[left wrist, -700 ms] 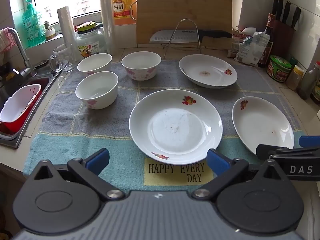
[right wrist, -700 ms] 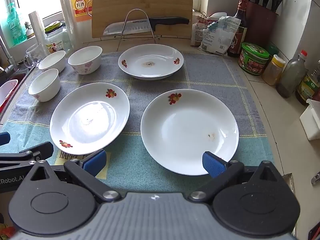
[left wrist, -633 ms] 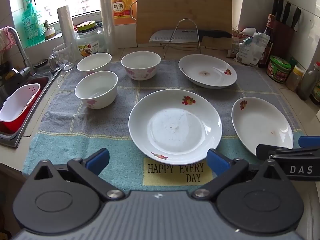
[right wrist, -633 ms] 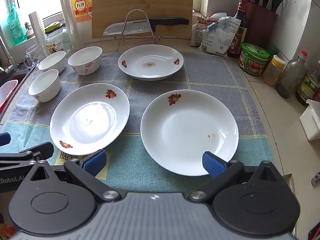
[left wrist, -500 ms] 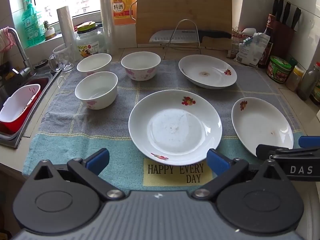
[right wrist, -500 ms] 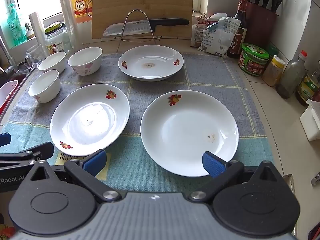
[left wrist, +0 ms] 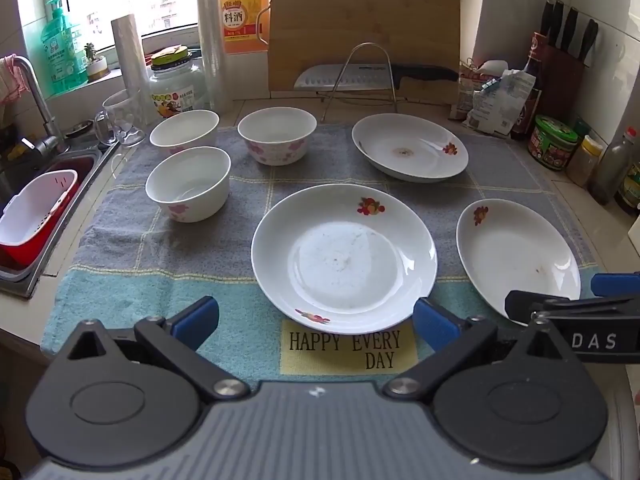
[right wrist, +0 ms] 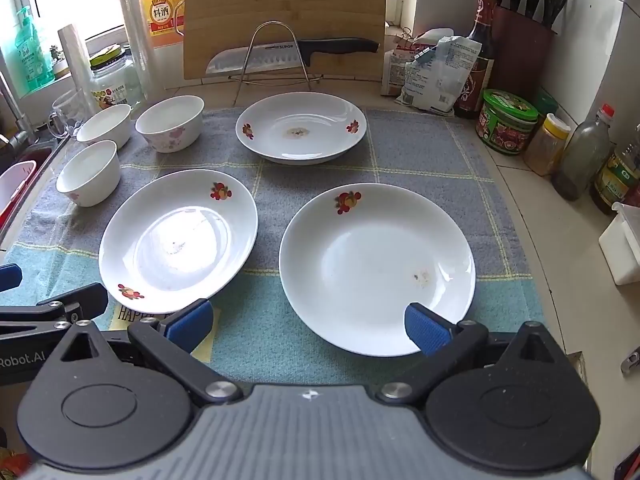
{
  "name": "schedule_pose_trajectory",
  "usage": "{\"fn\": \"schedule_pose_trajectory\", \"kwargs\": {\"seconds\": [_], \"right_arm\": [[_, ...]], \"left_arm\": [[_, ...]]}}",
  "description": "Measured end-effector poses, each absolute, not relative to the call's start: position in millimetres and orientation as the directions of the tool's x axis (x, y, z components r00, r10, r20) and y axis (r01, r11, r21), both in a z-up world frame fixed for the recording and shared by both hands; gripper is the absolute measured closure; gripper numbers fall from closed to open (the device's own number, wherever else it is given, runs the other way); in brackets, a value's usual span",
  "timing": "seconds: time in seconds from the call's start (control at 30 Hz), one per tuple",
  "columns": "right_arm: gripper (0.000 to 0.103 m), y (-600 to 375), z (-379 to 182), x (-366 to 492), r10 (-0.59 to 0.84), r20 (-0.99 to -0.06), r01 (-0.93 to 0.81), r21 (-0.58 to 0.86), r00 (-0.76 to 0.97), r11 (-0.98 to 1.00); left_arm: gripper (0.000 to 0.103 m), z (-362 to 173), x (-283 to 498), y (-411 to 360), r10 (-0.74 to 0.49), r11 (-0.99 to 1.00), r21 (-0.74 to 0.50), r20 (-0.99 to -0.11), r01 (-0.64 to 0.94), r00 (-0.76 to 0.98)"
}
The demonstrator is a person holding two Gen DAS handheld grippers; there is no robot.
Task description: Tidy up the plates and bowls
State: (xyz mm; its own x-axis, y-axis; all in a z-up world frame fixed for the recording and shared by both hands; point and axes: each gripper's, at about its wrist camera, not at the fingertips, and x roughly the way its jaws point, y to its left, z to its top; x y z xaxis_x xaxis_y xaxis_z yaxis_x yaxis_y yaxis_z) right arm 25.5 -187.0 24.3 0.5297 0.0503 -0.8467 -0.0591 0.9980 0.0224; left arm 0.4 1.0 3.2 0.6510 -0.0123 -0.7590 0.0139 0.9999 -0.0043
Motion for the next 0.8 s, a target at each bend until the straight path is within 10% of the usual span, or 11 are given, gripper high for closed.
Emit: {"fn": "schedule_pose_trajectory", "kwargs": {"seconds": [0.8], "right_arm": [[0.000, -187.7, 24.0, 21.8, 0.052, -0.842, -0.062, 0.023, 0.536, 0.998]], "left_arm": [[0.001, 5.4, -2.0, 1.7, -0.011, 1.000, -0.004, -0.754, 0.012, 0.657]]}}
